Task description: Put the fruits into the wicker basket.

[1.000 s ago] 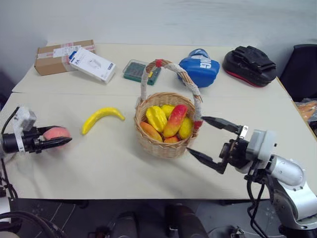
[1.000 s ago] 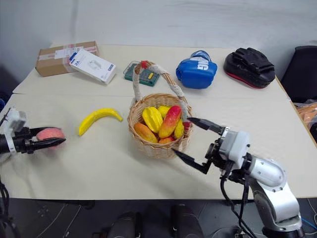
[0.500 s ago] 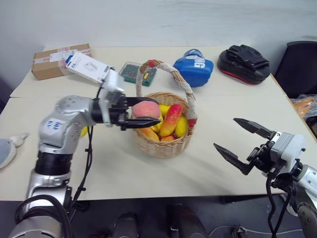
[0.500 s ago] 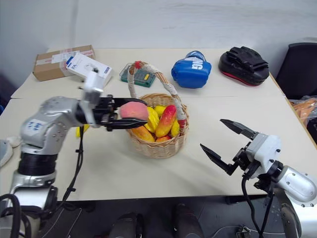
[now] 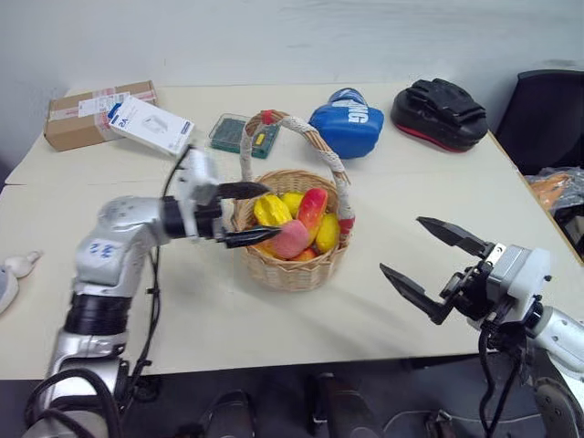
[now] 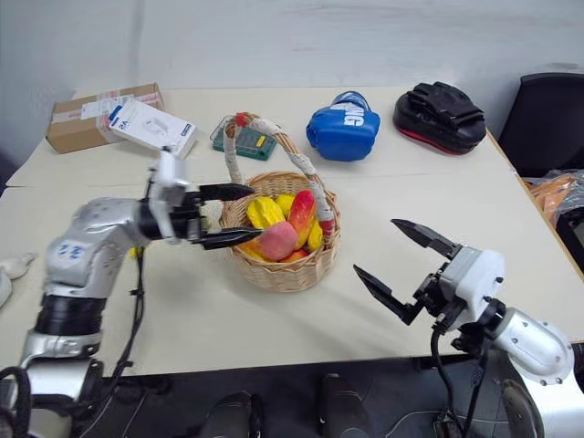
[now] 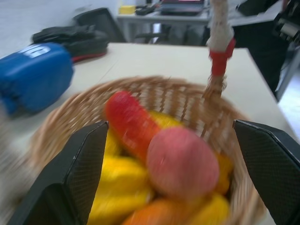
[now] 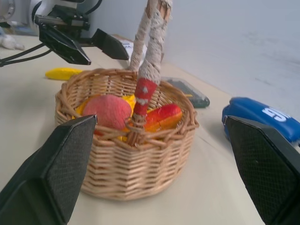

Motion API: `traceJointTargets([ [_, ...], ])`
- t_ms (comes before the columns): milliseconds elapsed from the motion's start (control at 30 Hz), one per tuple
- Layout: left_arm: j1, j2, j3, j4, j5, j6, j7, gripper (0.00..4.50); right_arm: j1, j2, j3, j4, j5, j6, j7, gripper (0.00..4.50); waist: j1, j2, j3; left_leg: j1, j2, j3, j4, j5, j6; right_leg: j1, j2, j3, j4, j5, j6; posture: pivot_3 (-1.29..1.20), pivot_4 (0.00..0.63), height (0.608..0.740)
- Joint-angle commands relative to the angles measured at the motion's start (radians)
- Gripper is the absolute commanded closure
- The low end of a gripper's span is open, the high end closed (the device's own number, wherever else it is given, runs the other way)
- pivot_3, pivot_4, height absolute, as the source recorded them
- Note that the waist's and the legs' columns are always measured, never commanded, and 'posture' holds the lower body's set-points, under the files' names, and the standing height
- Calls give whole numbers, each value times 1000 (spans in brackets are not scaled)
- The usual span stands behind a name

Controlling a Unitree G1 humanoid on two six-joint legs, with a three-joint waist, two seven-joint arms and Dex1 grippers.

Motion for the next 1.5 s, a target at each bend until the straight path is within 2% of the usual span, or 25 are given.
traceJointTargets([
  [33, 99, 81, 175, 28, -21, -32, 17, 46, -63, -9, 24, -21, 41, -6, 24, 0, -4, 0, 0, 0, 1, 0, -1, 0, -1, 0, 0, 0, 0, 0, -1, 0, 150, 740],
  [167, 209, 104, 369, 166, 49, -192, 160, 46, -104, -11, 91, -38, 56, 8, 62, 0, 3, 0, 0, 0, 1, -2, -1, -1, 0, -1, -1, -1, 0, -1, -2, 0, 150, 740],
  [300, 377, 150, 577, 309, 41, -196, 241, 46, -139, 24, 145, -27, 40, -29, 70, 0, 1, -1, 0, -1, 1, 0, -1, -5, 2, -1, -3, -1, -2, -1, -2, 0, 150, 740],
  [467, 457, 217, 669, 480, 25, -140, 282, 46, -165, 61, 169, -4, 42, -41, 63, 0, 2, -4, 0, -1, 3, 0, -1, -7, 4, -2, -8, -5, -3, -1, -2, 0, 150, 740],
  [633, 404, 239, 535, 380, 23, -65, 220, 46, -161, 57, 171, 34, 6, -65, 85, 0, 35, -6, -1, -3, 0, -2, -1, -7, 6, -1, -14, -10, -6, -1, -2, 0, 150, 740],
  [733, 292, 243, 425, 396, 52, -56, 202, 46, -157, 51, 171, 36, -2, -64, 87, 0, 46, -6, -2, -5, 1, -2, -2, -7, 6, 0, -15, -10, -11, 1, -7, 0, 150, 740],
  [800, 170, 237, 300, 423, 104, -52, 187, 46, -141, 43, 168, 30, -7, -60, 90, 0, 44, -6, -2, -6, 0, -1, -1, -6, 8, -1, -14, -9, -11, 3, -4, 0, 150, 740],
  [1033, -153, 171, 14, 683, 273, -86, 137, 46, -113, 41, 152, 6, -36, -56, 54, 0, 28, -6, -2, -13, -1, 1, 0, -6, 7, -7, -7, -9, -11, 5, -1, 0, 150, 740],
  [1200, -242, 157, -88, 817, 351, -102, 81, 46, -74, 42, 138, -36, -43, -43, 16, 0, 15, -6, -2, -16, 1, 4, 0, -6, 5, -15, 1, -9, -8, 4, -2, 0, 150, 740],
  [1300, -277, 146, -124, 885, 401, -132, 108, 617, -21, 53, 140, -55, -55, -56, -2, 0, 18, -7, -2, -16, 1, 6, 1, -6, 4, -16, 3, -8, -6, 4, -3, 0, 150, 740],
  [1500, -259, 139, -119, 880, 407, -169, 76, 2526, -5, 46, 140, -57, -53, -60, -11, 0, 17, -7, -2, -13, 0, 11, 4, -6, 4, -16, 3, -7, -1, 4, -2, 0, 150, 740],
])
